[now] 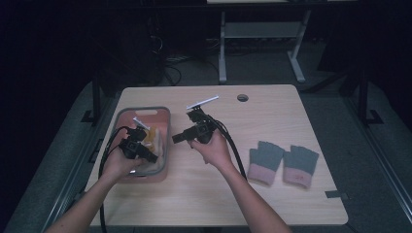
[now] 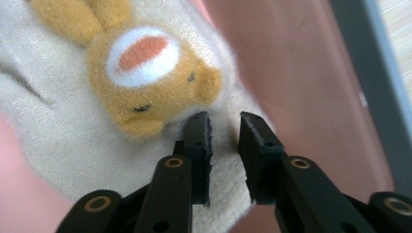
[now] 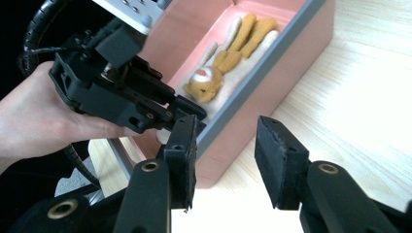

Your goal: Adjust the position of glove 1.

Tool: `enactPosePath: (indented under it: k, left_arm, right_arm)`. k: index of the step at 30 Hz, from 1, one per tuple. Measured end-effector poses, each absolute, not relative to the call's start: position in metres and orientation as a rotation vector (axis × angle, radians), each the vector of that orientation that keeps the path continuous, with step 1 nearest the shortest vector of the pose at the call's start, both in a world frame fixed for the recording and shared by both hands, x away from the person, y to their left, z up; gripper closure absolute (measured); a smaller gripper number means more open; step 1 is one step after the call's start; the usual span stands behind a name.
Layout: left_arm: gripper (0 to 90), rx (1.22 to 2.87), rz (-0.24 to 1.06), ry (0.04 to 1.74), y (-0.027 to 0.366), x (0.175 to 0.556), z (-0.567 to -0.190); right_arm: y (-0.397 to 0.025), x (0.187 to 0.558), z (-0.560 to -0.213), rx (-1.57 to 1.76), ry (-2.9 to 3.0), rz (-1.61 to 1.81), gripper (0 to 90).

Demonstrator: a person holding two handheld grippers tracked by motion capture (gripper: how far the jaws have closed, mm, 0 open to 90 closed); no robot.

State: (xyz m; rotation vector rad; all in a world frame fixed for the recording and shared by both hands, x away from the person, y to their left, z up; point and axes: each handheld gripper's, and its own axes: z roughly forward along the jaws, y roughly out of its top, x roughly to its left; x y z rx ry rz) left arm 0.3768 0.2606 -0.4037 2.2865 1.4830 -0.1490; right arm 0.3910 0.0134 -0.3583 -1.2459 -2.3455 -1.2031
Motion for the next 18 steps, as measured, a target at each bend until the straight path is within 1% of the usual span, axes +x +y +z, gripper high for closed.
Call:
enactPosePath:
  k: [3,8,18]
  left_arm:
    - [70.0,2.253,-0.13,1.475,0.265,0.375,-0.397]
    - [68.6,2.189,-0.107,1.451,0.268,0.372,-0.384]
    - [66.1,2.192,-0.056,1.356,0.254,0.367,-0.358]
  right_arm:
    - [0.007,0.39,-0.358,-1.258,-2.344,-1.203,58.7]
    - [-0.002,0.39,-0.358,-1.282,-2.34,-1.202,57.2]
    - [-0.027,0.387,-0.358,-1.331,-2.343,-1.203,54.5]
